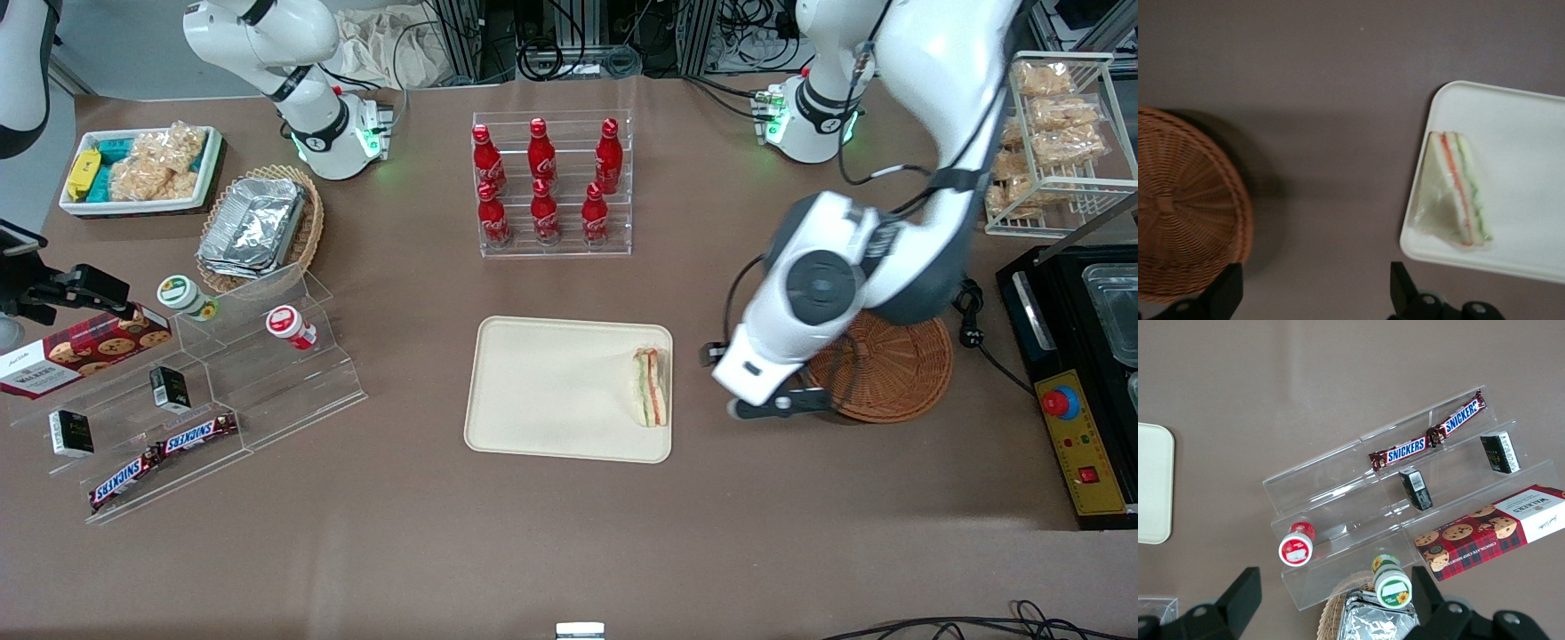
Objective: Place sandwich from basket to tray
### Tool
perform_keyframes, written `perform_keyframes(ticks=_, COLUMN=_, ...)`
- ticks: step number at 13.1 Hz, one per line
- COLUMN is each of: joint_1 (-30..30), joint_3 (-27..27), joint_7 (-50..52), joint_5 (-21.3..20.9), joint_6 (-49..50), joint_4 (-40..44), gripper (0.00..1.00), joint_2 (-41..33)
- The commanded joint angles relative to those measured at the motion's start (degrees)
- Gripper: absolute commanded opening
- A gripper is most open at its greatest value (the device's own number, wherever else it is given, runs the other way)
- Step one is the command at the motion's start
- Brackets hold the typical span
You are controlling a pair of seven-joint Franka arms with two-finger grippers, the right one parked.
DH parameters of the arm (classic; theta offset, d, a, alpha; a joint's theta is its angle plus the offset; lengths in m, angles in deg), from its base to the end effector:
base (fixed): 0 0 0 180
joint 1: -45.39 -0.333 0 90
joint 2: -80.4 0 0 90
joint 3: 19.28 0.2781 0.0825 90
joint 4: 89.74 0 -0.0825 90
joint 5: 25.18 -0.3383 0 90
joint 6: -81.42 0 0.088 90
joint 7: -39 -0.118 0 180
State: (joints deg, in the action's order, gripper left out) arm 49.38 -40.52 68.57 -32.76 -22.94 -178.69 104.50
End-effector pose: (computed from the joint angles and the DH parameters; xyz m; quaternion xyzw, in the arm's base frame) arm 0.5587 -0.2220 0.3805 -0.9977 -0.0276 0.0597 0.0174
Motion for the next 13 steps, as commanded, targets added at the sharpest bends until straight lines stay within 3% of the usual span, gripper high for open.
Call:
perform_keyframes(ticks=1, joint_1=-5.64, joint_3=-1.0, joint_7=-9.15, joint_5=2.91, joint_6=6.35, joint_4=-0.07, gripper=0.99, joint_2=-4.66)
perform_keyframes(ticks=6, joint_1=-15.93, joint_3=-1.0, joint_7=-18.4, joint_5=2.91, joint_6=11.29, joint_4=0.01, gripper=0.99, joint_2=-10.12)
perform_keyframes(ticks=10, joint_1=-17.17, joint_3=-0.39, joint_7=-19.45, joint_5=2.91, joint_6=11.46, joint_4=0.36, gripper=0.99, joint_2=-10.65)
perform_keyframes(ticks=12, joint_1=-12.03, joint_3=6.26, joint_7=-21.04, joint_5=3.44, joint_6=11.47, joint_4=0.1, gripper=0.99, joint_2=-11.88)
perform_keyframes(ticks=13, joint_1=-7.38, joint_3=12.39, joint_7=-21.48, joint_5=4.48, joint_6=11.47, joint_4=0.1, gripper=0.99, joint_2=-12.23)
